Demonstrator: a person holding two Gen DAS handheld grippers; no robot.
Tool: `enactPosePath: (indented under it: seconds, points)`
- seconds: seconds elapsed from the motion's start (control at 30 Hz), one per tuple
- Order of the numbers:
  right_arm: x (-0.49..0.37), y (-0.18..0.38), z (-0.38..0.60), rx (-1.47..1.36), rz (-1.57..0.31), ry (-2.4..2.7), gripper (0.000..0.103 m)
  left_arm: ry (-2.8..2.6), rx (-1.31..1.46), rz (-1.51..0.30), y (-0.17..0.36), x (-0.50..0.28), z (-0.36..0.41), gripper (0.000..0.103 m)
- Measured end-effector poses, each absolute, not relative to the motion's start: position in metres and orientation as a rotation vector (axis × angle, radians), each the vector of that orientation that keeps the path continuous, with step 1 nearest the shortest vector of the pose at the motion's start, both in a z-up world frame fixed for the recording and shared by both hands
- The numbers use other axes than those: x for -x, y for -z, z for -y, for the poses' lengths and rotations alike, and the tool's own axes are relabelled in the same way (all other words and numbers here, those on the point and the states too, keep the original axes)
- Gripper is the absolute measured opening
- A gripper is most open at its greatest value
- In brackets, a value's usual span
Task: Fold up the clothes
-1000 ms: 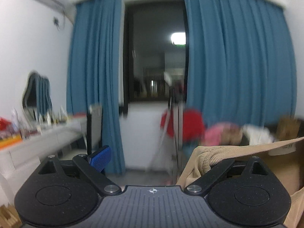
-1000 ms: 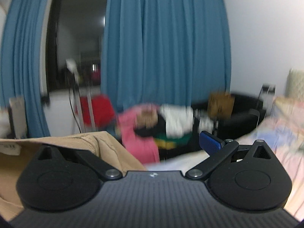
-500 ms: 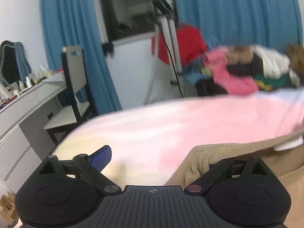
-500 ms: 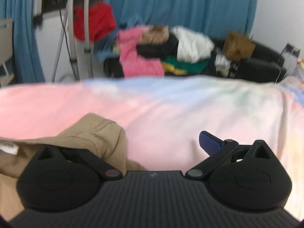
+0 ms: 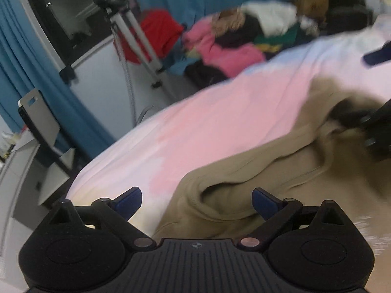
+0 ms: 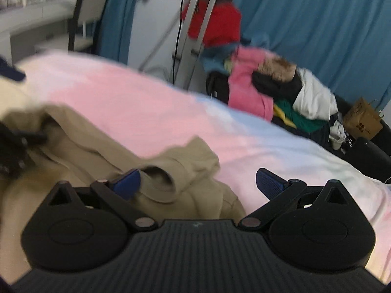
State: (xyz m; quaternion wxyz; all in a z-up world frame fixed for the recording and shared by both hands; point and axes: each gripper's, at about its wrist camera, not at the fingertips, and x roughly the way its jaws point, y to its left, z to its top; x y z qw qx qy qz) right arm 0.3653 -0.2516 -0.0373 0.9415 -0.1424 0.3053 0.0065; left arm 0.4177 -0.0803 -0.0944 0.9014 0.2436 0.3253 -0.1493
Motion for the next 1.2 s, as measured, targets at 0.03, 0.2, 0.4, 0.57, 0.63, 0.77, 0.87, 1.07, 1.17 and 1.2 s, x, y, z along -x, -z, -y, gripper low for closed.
enactPosePath:
  seconds: [0.03,0.2,0.4,0.57,0.63,0.77,0.87,1.07,1.17,1.2]
  points:
    - [-0.355,0.031,0.250,0.269,-0.587,-0.008,0.103,0.314,-0.460,-0.648,0.086,-0.405,0.076,0.098]
    - [-0.284,0.005,0.254,0.096,-0.424,0.029,0.103,0.350,-0.181,-0.585,0.049,-0.327,0.036,0.098]
    - [-0.176,-0.006,0.261,-0.041,-0.387,0.024,0.103,0.324,-0.017,-0.566,0.043,-0.218,-0.034,0.098]
    - [-0.104,-0.007,0.281,-0.192,-0.395,0.041,0.103,0.275,0.150,-0.634,0.055,-0.166,-0.077,0.096]
    - [-0.079,-0.005,0.285,-0.230,-0.402,0.057,0.103,0.256,0.220,-0.671,0.058,-0.162,-0.089,0.096]
    - [-0.057,0.009,0.296,-0.308,-0.405,0.063,0.103,0.210,0.381,-0.761,0.071,-0.171,-0.114,0.091]
    - [-0.065,0.022,0.302,-0.359,-0.445,0.056,0.103,0.189,0.480,-0.804,0.085,-0.181,-0.127,0.084]
    - [-0.079,0.036,0.303,-0.402,-0.492,0.045,0.103,0.200,0.566,-0.879,0.123,-0.200,-0.126,0.066]
    - [-0.087,0.042,0.300,-0.410,-0.512,0.019,0.103,0.184,0.553,-0.856,0.131,-0.207,-0.122,0.048]
    - [-0.091,0.045,0.299,-0.408,-0.519,0.021,0.103,0.183,0.548,-0.845,0.133,-0.210,-0.121,0.046]
